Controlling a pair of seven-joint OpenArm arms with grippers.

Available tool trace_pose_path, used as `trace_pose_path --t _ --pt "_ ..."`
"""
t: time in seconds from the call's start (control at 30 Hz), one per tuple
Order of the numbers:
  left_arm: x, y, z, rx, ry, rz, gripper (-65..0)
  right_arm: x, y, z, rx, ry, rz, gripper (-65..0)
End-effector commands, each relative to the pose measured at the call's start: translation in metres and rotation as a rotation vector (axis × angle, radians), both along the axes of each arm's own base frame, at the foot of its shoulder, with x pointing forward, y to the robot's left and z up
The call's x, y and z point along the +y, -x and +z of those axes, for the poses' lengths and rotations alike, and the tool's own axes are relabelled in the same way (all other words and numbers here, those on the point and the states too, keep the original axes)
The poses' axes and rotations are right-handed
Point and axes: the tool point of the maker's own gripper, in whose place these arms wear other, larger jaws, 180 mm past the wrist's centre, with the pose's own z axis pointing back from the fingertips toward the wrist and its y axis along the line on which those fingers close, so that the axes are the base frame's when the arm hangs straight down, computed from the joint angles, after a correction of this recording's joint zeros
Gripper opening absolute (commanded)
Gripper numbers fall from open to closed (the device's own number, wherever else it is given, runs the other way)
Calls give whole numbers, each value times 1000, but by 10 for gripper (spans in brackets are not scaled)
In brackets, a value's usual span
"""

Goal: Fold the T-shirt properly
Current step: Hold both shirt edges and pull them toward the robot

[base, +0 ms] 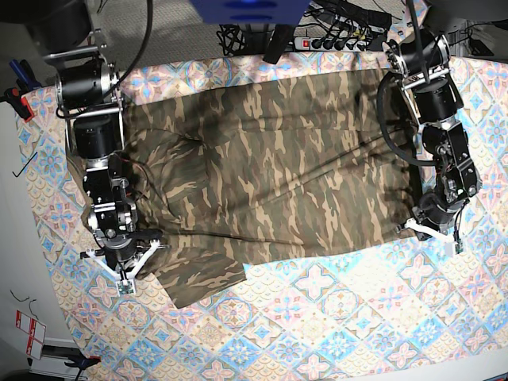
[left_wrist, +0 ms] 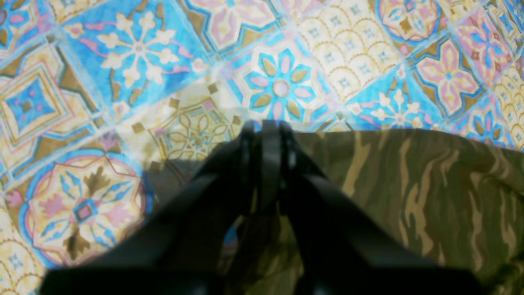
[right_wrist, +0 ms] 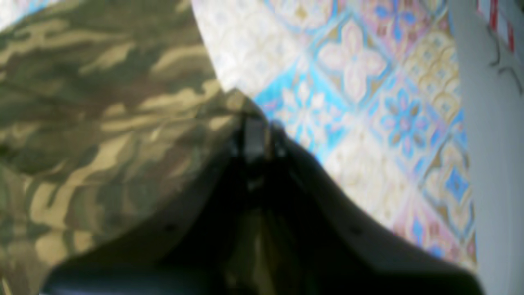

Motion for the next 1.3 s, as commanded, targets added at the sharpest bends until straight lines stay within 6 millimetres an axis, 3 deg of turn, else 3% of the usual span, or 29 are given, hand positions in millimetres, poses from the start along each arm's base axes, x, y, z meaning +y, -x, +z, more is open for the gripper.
trace_pose_path --t 0.0,0.47,0.7,0.77,0.9,1.03,1.27 --pt "8 -14 22 -64 -25 2 -650 -12 -18 25 -77 27 -2 -650" --pt "8 -15 24 -71 -24 1 -650 -42 -48 40 -222 115 61 -650" --pt "6 -14 23 -70 -21 -2 -650 -36 -51 41 -212 184 137 -649" --pt "5 -15 32 -92 -36 -7 -650 -35 -50 40 -206 192 147 -649" --pt "-5 -8 41 -130 -36 -23 -650 -36 -49 38 -197 202 153 -649" --pt "-13 8 37 -114 -1 -39 -650 -41 -45 35 -151 257 181 -649" --pt "-17 25 50 -151 -25 -60 -650 -29 -40 35 -101 300 222 -649"
